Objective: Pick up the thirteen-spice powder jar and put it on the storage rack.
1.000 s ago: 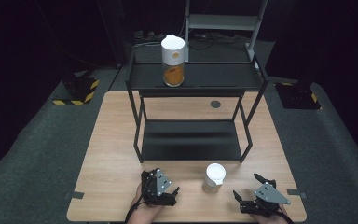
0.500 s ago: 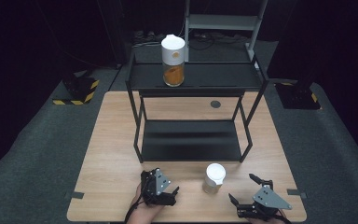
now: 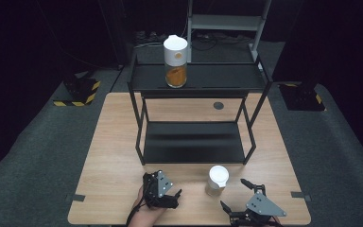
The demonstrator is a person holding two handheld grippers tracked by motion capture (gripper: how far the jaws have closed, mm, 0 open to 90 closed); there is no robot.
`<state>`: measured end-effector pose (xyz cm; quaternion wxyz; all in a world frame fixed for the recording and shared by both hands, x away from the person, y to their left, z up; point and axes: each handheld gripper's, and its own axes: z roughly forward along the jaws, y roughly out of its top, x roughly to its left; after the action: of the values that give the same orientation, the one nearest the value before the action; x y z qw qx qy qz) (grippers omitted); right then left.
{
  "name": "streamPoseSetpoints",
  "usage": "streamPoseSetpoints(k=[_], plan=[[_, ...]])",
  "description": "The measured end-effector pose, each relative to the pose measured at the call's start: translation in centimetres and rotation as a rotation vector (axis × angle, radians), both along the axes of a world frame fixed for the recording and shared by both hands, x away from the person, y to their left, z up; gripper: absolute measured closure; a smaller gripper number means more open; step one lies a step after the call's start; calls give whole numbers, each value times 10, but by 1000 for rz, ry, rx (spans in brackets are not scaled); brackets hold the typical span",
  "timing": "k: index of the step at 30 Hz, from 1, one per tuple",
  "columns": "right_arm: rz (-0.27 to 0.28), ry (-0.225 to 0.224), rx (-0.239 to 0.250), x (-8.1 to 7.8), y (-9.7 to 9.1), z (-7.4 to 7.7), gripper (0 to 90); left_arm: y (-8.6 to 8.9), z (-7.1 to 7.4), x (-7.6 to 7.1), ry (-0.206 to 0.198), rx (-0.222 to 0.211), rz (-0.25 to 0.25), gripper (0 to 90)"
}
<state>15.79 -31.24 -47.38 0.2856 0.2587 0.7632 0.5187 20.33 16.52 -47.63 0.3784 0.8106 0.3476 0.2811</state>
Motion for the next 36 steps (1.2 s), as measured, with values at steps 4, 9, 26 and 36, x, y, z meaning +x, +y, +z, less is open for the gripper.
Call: streamPoseSetpoints(k=[4,9,26,36], plan=[[6,-2,25,-1,5,-2,0,0,0,0,0,4,-2,9],[-12,6,56,-1,13,-5,0,0,0,0,-1,-1,0,9],[-51,46,90,18,25,-11,0,2,-1,-2,-9,-11,-4,9],[-26,56,111,33,28,-14,54,3,-1,-1,-7,-16,-3,9]])
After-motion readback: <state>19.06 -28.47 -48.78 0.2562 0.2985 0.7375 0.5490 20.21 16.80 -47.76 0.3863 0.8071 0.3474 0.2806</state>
